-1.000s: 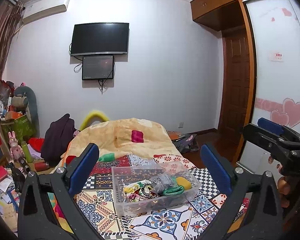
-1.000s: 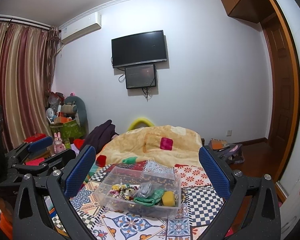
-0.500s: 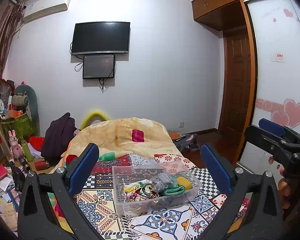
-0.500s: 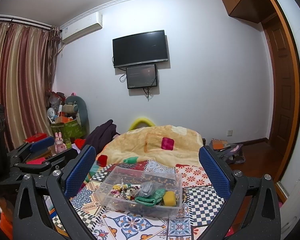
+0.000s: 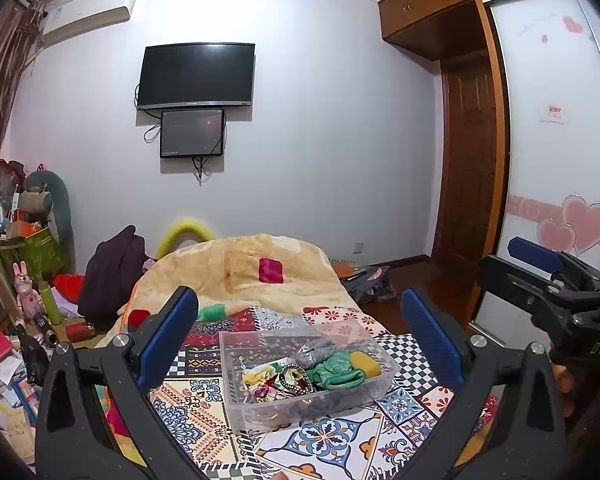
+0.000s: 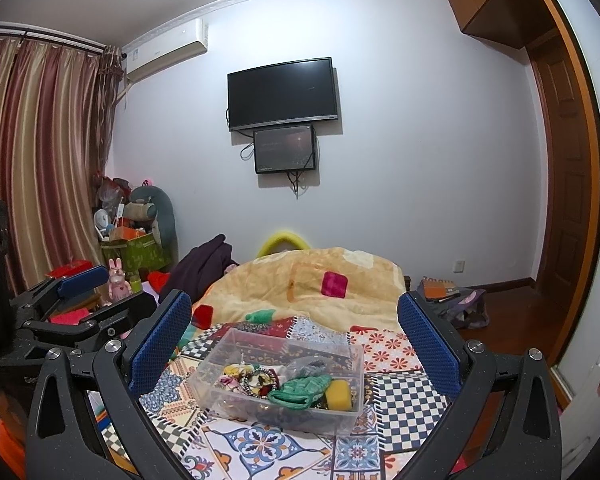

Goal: Organize soft objects

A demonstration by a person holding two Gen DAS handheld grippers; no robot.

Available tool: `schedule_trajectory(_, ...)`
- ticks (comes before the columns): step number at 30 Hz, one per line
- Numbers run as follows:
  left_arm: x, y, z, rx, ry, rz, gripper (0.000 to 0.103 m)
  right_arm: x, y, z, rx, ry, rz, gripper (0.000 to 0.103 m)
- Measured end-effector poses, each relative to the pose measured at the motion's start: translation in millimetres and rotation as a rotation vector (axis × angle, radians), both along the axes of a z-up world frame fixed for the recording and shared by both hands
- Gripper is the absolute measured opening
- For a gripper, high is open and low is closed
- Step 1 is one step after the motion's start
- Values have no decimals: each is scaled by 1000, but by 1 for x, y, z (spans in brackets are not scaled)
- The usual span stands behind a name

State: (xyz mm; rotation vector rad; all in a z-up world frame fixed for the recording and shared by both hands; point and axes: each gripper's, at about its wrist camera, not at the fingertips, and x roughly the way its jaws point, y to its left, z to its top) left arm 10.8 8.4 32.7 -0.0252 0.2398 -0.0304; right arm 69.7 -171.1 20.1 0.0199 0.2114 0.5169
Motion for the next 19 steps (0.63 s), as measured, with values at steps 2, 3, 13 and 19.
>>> schedule_trajectory(2, 0, 1, 0, -4, 6, -3, 103, 1, 0, 0, -1, 3, -1, 103)
schedule_trajectory(3, 0, 1, 0, -5, 8, -3, 103, 1, 0, -1, -1, 5, -2, 103)
schedule_trajectory(13, 4, 7, -2, -30, 37, -5, 103, 3, 1, -2, -11, 13, 1, 103)
schedule_trajectory(19, 4, 6, -2, -24, 32, -9, 103, 4, 1, -3, -11, 15, 1, 103)
